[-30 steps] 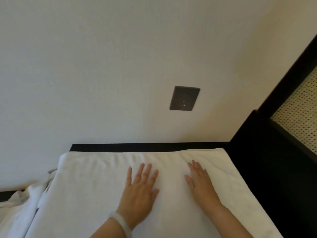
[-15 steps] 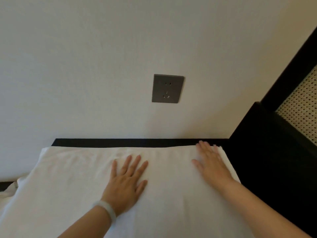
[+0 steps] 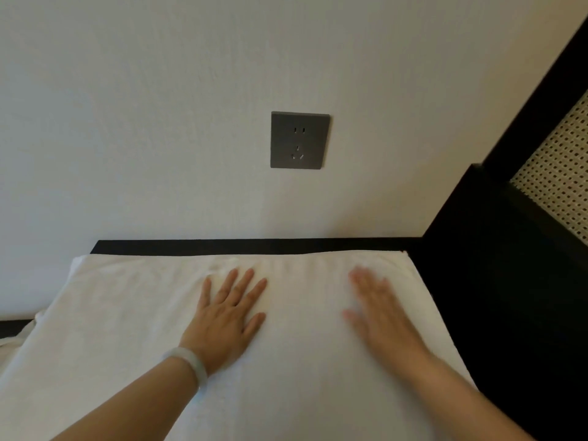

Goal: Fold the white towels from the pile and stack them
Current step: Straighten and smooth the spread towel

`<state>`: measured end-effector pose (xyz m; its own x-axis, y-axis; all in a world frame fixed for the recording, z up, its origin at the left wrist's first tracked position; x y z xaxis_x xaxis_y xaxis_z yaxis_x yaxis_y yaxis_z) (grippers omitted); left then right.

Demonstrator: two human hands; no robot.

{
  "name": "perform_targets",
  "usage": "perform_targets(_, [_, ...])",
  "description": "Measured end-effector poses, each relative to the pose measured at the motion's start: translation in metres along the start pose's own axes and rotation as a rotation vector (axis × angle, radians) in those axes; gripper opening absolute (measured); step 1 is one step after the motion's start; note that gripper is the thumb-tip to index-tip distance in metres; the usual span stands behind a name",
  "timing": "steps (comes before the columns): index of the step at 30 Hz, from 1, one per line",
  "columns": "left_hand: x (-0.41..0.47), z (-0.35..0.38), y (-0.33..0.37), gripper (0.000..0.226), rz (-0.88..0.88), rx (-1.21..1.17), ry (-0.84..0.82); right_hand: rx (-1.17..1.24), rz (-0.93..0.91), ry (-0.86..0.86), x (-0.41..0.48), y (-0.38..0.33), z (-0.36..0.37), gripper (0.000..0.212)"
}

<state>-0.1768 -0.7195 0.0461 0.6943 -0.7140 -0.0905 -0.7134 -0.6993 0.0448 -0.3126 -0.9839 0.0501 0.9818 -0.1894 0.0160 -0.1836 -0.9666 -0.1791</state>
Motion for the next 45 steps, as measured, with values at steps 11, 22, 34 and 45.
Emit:
perform_targets(11, [0.001,0.004,-0.002,0.064,-0.016,0.011,-0.002,-0.035,0.189,-0.043,-0.008,-0.025,0.001,0.068])
perform_targets(22, [-0.068,0.001,0.055,0.057,0.191,-0.054,-0.001,-0.111,0.181,-0.108,-0.019,-0.041,0.021,0.066])
perform_targets(34, [-0.088,-0.004,-0.019,0.066,-0.054,-0.006,0.005,-0.074,-0.070,0.054,-0.008,-0.151,0.007,0.058])
perform_targets(45, [-0.075,-0.012,-0.156,0.059,-0.666,-0.195,-0.081,-0.052,0.135,-0.127,0.070,-0.122,0.032,0.062])
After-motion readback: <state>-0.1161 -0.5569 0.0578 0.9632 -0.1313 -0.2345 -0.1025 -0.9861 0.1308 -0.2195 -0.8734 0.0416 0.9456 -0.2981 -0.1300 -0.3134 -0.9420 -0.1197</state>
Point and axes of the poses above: each hand's wrist, its own x-axis towards the middle knuckle, its own z-axis out of the palm, y = z × x, the point moved 3 cm from there along x, towards the middle knuckle, and after that the axes turned 1 degree about -y, right-handed, at the moved point
